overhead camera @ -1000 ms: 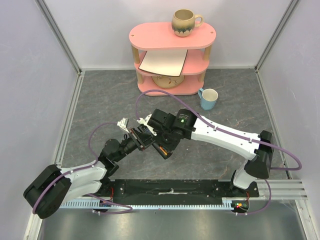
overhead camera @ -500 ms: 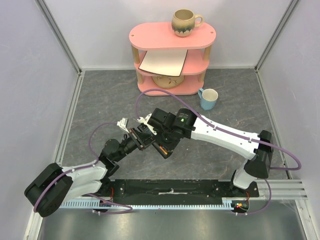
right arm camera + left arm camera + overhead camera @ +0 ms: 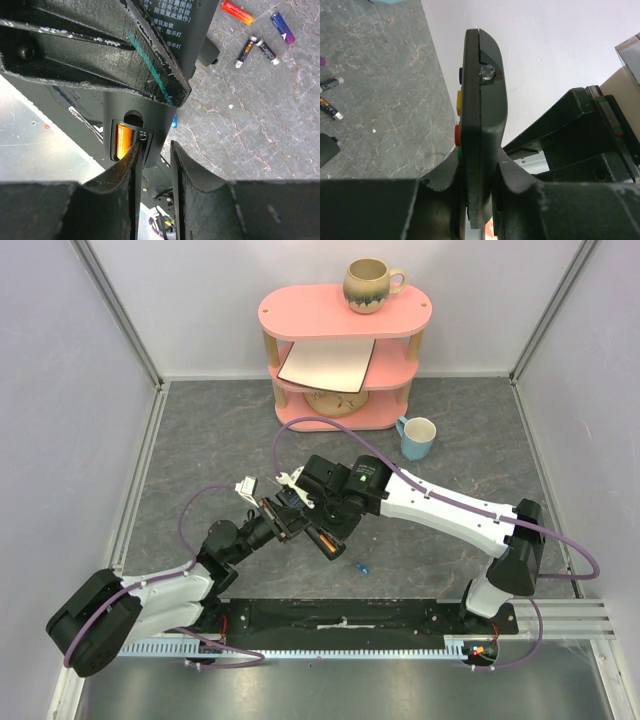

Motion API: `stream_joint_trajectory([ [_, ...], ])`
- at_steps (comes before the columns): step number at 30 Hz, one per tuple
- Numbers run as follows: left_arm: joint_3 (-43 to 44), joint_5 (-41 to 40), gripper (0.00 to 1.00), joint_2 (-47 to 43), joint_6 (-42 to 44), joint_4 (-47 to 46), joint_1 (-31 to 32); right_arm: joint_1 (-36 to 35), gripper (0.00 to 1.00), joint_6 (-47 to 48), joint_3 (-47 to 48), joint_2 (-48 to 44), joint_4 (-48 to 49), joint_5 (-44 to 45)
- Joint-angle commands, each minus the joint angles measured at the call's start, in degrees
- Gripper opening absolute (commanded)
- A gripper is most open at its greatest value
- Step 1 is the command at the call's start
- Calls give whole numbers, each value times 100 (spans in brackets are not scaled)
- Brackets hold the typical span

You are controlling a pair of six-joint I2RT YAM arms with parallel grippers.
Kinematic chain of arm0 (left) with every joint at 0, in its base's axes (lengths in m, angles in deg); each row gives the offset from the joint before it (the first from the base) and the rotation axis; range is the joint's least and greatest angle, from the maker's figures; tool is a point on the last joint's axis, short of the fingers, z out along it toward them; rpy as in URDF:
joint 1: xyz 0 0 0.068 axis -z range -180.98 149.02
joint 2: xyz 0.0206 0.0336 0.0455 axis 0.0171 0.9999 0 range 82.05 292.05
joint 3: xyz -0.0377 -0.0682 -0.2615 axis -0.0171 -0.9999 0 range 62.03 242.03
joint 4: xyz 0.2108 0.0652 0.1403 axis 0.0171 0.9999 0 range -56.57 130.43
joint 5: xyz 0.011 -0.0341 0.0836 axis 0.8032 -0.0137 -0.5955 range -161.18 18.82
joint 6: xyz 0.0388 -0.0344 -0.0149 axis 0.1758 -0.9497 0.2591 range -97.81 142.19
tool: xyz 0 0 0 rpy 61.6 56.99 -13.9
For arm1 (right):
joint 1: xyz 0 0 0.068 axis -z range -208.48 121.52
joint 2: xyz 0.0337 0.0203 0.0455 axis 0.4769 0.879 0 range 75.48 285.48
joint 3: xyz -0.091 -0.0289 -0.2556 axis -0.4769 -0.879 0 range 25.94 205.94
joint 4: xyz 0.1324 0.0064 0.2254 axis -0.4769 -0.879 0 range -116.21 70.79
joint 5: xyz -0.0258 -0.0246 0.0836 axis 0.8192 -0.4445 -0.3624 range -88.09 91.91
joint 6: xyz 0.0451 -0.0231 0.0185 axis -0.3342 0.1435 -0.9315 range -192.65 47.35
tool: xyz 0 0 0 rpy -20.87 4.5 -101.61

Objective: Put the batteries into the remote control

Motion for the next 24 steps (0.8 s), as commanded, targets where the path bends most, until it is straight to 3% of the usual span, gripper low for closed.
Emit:
stream_joint_trajectory([
  [1, 131, 247, 2, -219, -140, -673, 73, 77, 34, 113, -58, -19, 32, 283],
  [7, 140, 19, 2, -245, -9, -243, 73, 121, 37, 43, 161, -36, 84, 555],
  [16, 289, -719, 2, -228, 422, 873, 65, 429, 53, -272, 672, -659, 356, 1072],
  [20, 140, -991, 2, -254, 423, 805, 65, 560, 61, -746, -424, -1702, 1278, 2003],
  [21, 79, -1053, 2, -297, 414, 717, 65, 587, 61, -904, -1097, -1906, 1506, 2440],
  [24, -220, -1220, 2, -473, 431, 505, 65, 964, 61, -1581, -2380, -2575, 2289, 2455],
])
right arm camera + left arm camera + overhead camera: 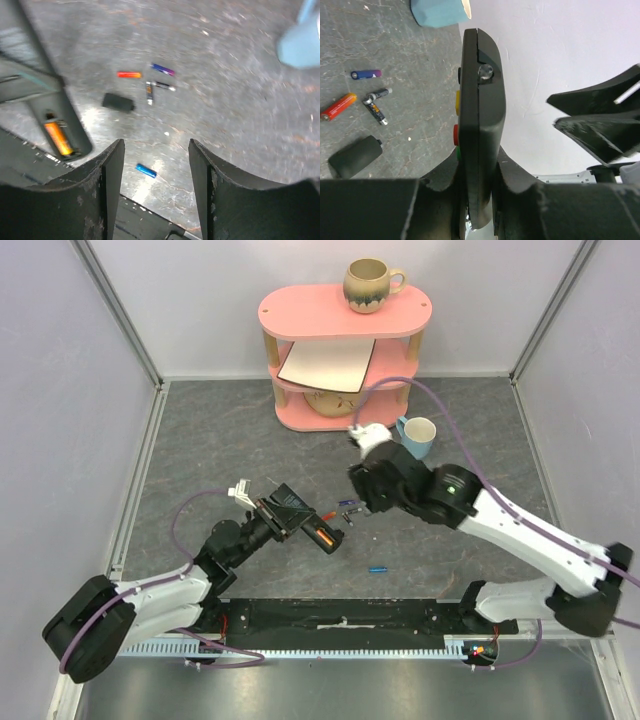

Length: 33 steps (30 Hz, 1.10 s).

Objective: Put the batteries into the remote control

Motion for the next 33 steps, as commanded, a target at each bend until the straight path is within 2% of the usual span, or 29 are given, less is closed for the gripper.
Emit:
stream_joint_trajectory([
  [1, -286, -429, 2, -307, 261, -376, 28, 560, 61, -931, -1649, -790, 1430, 146],
  [6, -462, -290, 2, -729, 375, -288, 28, 632, 61, -1195, -2837, -836, 1732, -272],
  [10, -453, 631, 2, -905, 822, -314, 19, 632, 61, -1485, -3558, -897, 2224, -563],
  [14, -646, 1073, 2, -1090, 955, -709, 19, 632, 61, -1696, -3962, -1404, 2584, -466],
  [17, -849, 1118, 2, -1239, 1008, -1043, 19, 632, 61, -1731, -4147, -1933, 3102, -641],
  [18, -858, 1135, 2, -1266, 1034, -1052, 19, 632, 62, -1740, -4183, -2047, 3252, -938],
  [21, -849, 1196, 2, -1284, 1122, -1149, 19, 632, 69, -1872, -4323, -2486, 4058, -1518],
  [25, -823, 1267, 2, -1117, 1166, -1570, 19, 632, 75, -1986, -4455, -3014, 4632, -1924],
  [33, -594, 1276, 2, -721, 1044, -1695, 19, 414, 76, -1574, -3964, -2603, 4703, -2338],
])
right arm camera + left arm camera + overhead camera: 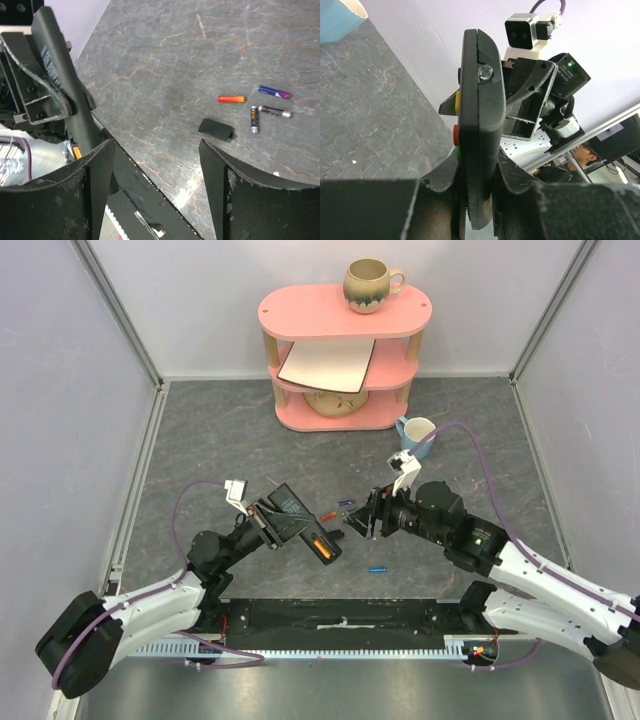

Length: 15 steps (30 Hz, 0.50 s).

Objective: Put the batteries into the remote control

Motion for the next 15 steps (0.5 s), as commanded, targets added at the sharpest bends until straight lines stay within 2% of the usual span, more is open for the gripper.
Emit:
stream_joint_trajectory([
  [1, -350, 30, 2, 90, 160, -383, 19, -276, 76, 295, 482, 333, 260, -232],
  [5, -305, -102, 2, 81, 90, 20, 10, -688, 76, 542, 852, 702, -64, 32],
  [10, -103, -260, 2, -33, -33, 575, 19, -865, 73, 682, 1045, 878, -214, 244],
  [15, -103, -418, 2, -165, -112, 883, 19, -1049, 65, 867, 1248, 1168, -610, 603],
])
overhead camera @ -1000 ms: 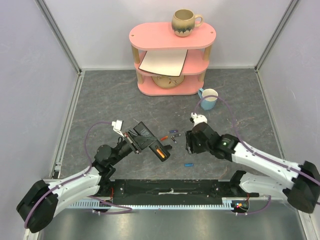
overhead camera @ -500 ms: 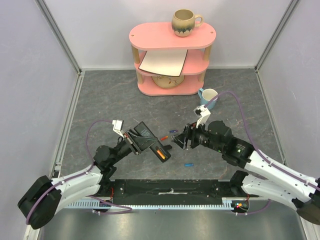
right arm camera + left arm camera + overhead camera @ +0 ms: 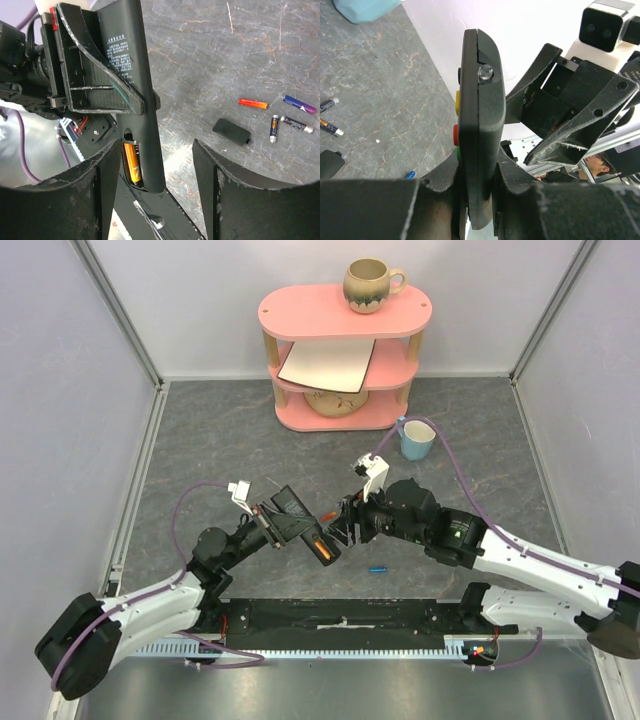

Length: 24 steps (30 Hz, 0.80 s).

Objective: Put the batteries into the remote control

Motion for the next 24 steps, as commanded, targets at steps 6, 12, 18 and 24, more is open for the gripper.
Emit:
stream_joint_trajectory([
  [6, -74, -332, 2, -325, -121, 320, 19, -338, 62, 439, 575, 551, -669, 602],
  [12, -48, -340, 2, -343, -121, 356, 10, -435, 61, 475, 663, 693, -801, 779],
  [18, -57, -332, 2, -413, -130, 355, 19, -461, 59, 475, 690, 781, -863, 910],
  [24, -48, -305, 2, -466, -139, 338, 19, -479, 59, 466, 734, 904, -880, 955],
])
